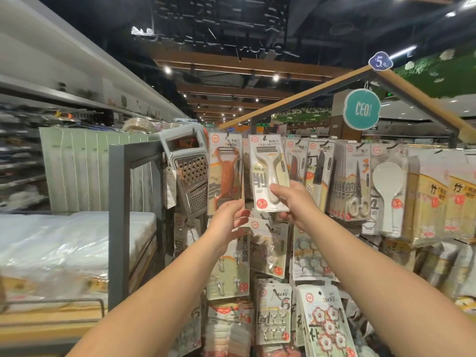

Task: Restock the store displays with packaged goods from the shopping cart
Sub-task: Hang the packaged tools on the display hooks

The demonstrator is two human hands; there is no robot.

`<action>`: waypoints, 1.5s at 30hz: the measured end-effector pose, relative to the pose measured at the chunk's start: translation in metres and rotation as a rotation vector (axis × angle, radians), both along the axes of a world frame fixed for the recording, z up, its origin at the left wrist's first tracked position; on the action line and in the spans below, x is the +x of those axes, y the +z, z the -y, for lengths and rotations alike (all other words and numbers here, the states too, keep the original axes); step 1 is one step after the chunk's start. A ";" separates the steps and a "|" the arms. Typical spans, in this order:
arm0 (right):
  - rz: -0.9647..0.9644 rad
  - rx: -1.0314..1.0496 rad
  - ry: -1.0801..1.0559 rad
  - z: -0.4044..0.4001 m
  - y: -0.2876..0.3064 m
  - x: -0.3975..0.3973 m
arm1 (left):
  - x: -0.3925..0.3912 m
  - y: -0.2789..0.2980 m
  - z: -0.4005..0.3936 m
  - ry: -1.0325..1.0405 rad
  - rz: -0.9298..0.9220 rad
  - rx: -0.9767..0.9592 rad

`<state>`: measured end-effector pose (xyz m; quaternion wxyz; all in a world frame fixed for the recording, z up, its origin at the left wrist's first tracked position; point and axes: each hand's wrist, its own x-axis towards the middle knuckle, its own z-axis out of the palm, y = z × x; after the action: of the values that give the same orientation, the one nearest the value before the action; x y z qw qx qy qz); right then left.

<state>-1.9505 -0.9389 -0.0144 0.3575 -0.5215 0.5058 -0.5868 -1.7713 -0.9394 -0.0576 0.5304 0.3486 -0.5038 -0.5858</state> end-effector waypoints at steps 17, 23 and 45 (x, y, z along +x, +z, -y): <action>0.129 0.342 -0.130 -0.003 -0.037 0.013 | 0.002 -0.007 -0.028 -0.039 0.158 -0.024; 0.205 0.330 -0.192 -0.077 -0.113 -0.014 | -0.021 -0.047 -0.055 -0.157 0.263 -0.045; 0.768 0.808 -1.181 -0.629 -0.400 -0.076 | -0.247 -0.330 -0.430 -1.415 0.868 0.067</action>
<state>-2.0267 -0.3097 -0.4147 0.2983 0.2385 0.7124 -0.5887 -2.0178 -0.5090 -0.3880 -0.2152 0.1601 -0.7463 -0.6091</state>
